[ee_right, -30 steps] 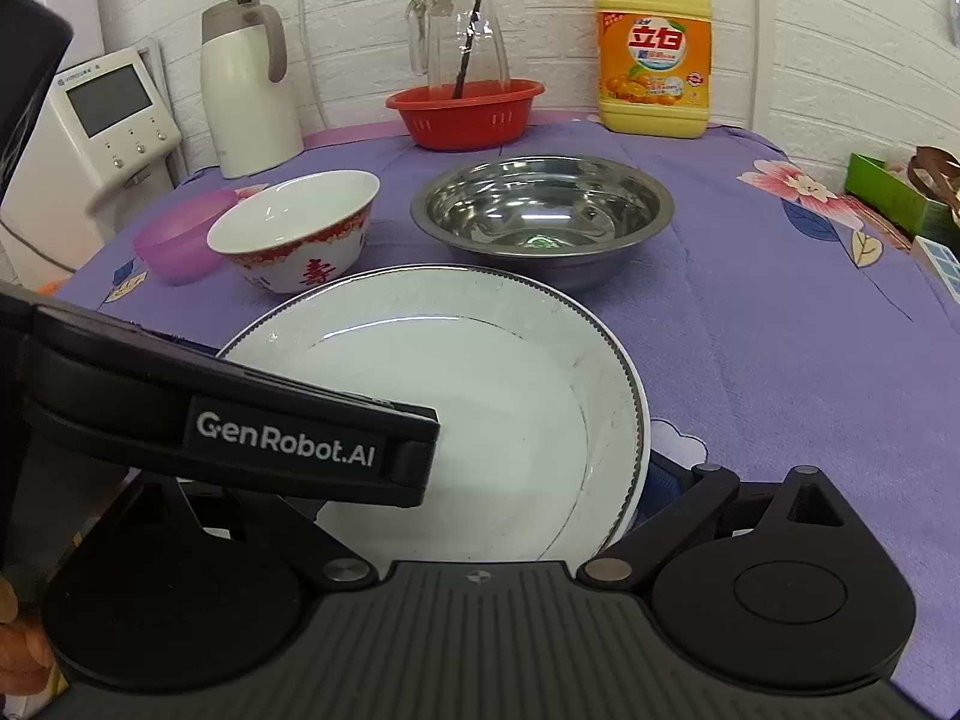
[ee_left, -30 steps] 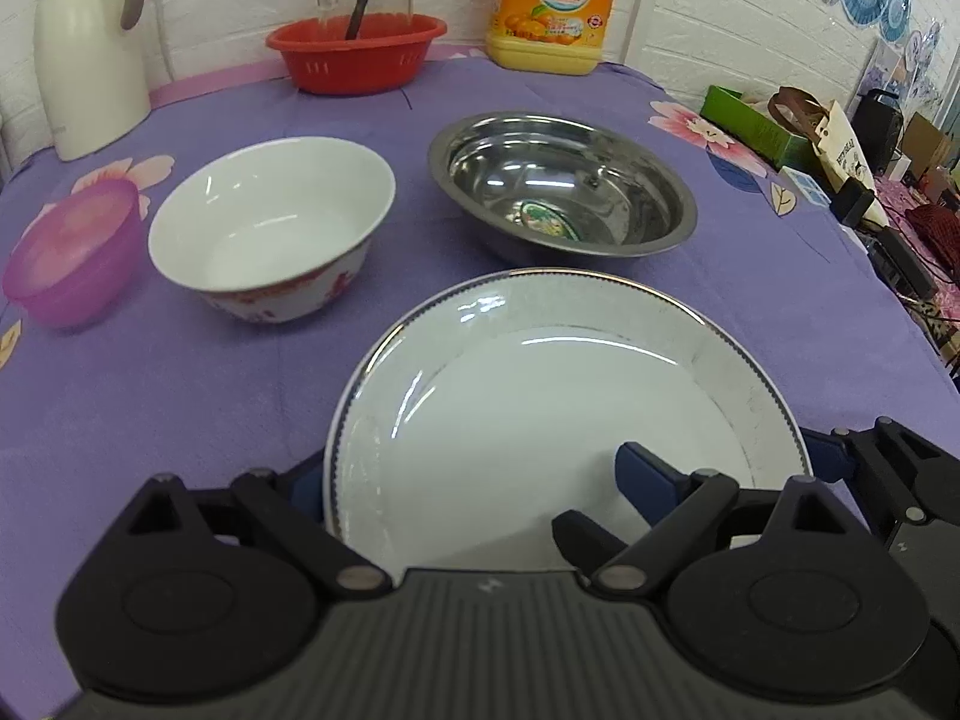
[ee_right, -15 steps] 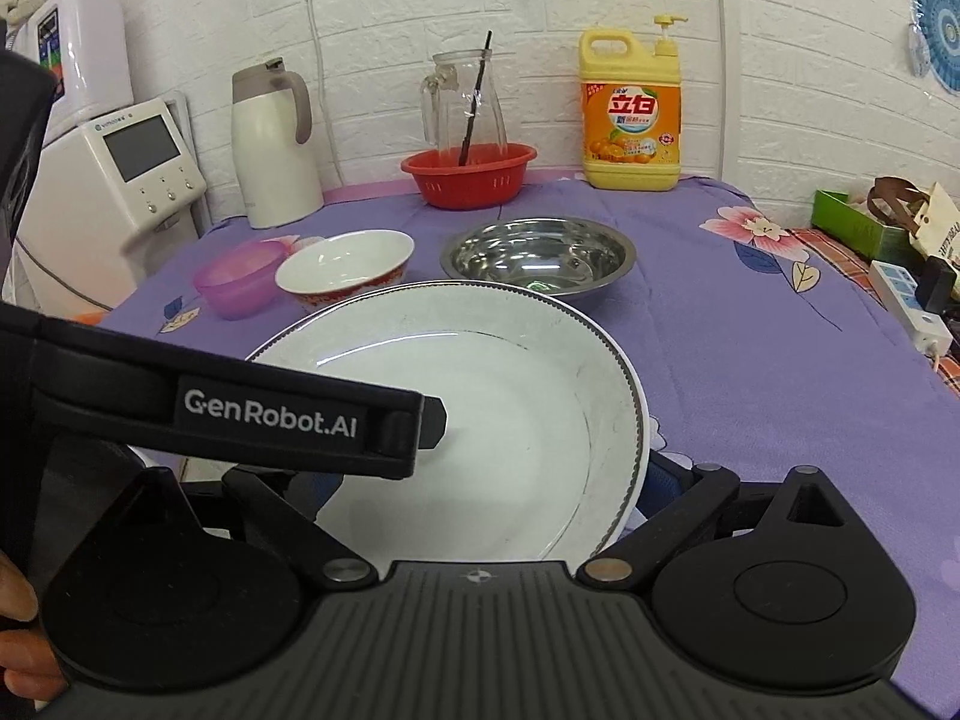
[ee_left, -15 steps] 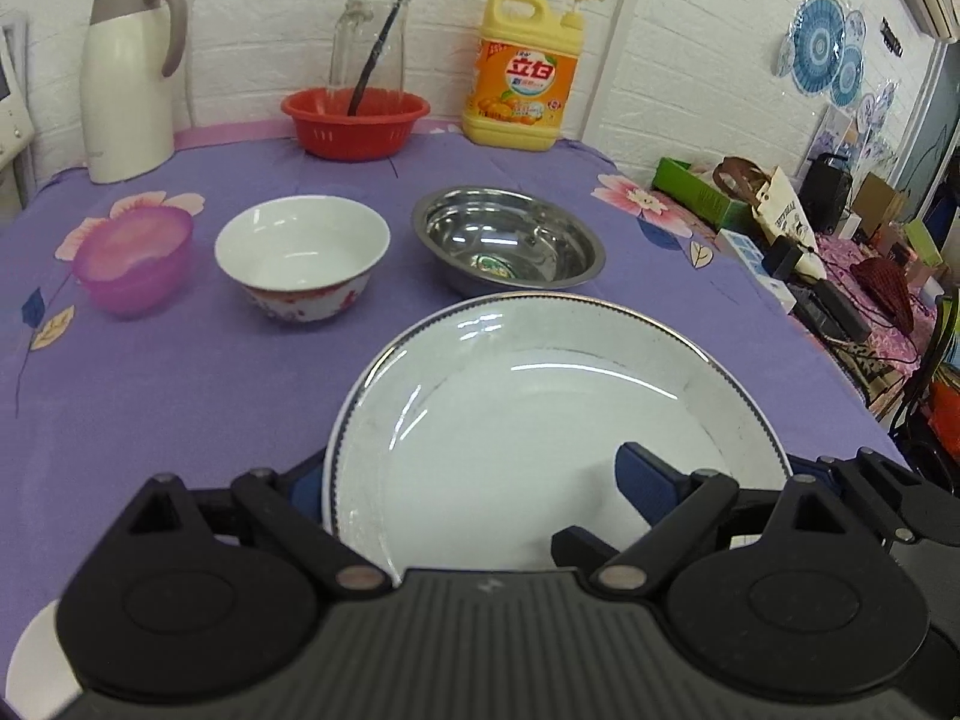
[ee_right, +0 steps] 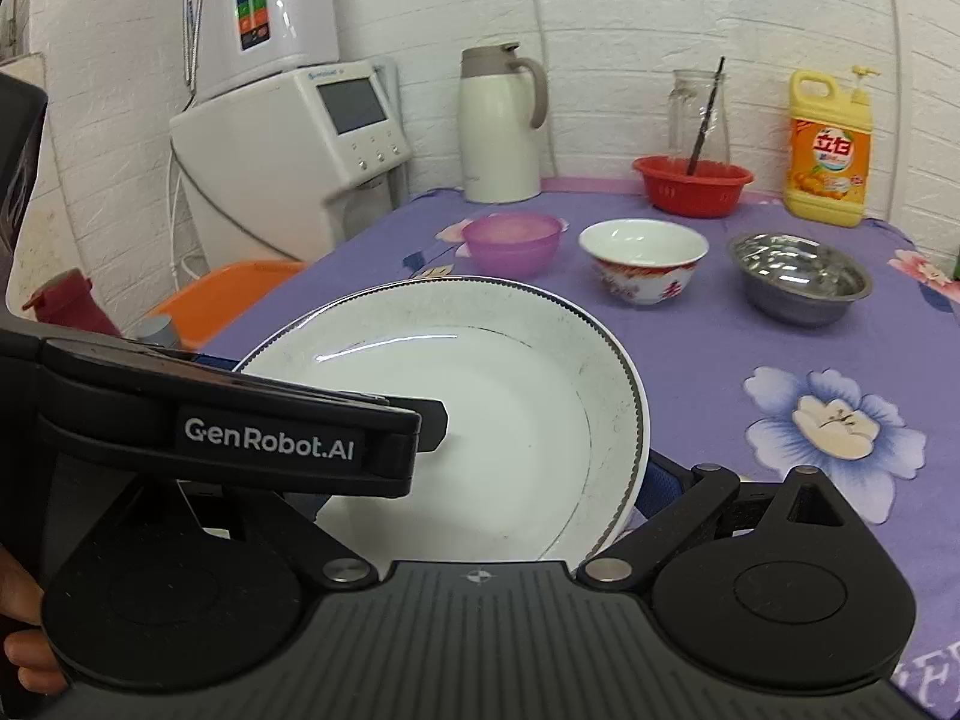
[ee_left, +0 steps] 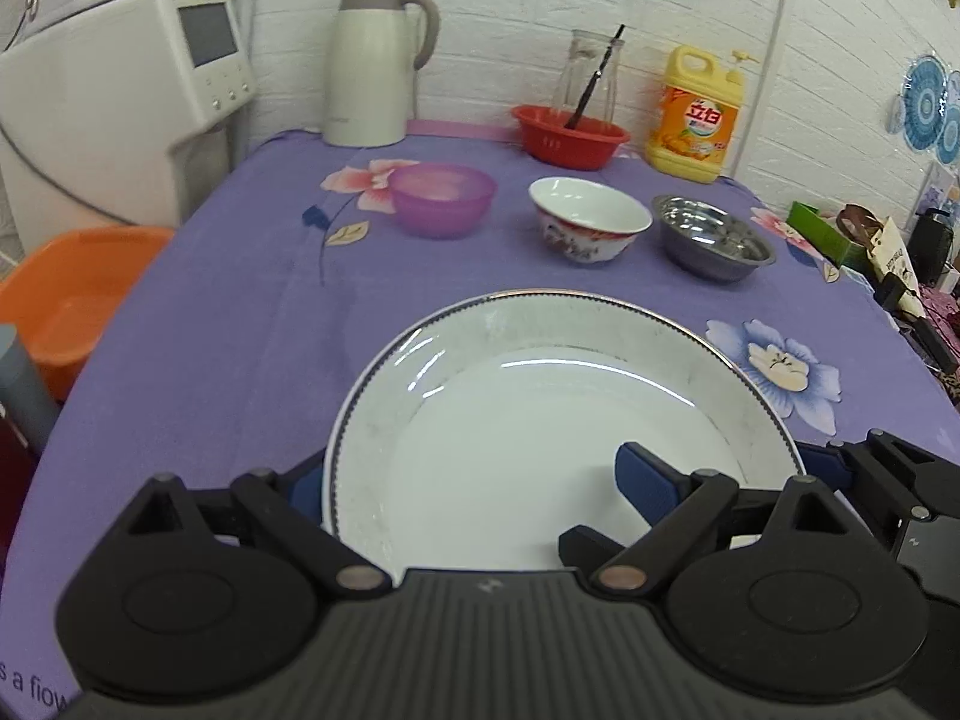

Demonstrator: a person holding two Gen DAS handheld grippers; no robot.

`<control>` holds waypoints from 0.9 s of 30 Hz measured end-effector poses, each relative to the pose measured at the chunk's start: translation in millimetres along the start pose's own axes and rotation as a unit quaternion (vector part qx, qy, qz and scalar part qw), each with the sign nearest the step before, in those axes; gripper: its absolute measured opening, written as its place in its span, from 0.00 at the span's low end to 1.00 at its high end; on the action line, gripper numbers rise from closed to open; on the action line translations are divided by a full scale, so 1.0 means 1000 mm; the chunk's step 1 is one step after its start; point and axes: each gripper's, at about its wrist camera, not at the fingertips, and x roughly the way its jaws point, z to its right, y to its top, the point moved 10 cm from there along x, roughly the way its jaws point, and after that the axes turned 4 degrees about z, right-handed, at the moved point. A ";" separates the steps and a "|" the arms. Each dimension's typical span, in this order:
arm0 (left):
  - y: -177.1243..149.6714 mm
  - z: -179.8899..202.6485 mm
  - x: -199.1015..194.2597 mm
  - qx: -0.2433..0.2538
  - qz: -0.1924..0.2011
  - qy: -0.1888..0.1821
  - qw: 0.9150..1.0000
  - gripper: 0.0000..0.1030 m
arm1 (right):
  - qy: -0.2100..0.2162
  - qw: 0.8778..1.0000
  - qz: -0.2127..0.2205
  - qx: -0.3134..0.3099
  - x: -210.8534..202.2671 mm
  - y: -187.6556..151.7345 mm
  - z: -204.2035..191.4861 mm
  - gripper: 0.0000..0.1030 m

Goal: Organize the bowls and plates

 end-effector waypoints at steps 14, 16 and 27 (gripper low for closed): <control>-0.015 -0.013 -0.002 0.006 0.026 -0.010 1.000 0.88 | -0.009 0.999 -0.034 -0.030 0.015 -0.028 -0.019 1.00; -0.011 -0.012 -0.006 0.012 0.034 -0.012 0.999 0.90 | -0.011 0.999 -0.032 -0.031 0.014 -0.028 -0.019 1.00; 0.021 -0.011 -0.016 -0.018 0.066 -0.026 0.997 0.92 | -0.011 0.998 -0.033 -0.050 0.009 -0.025 -0.021 1.00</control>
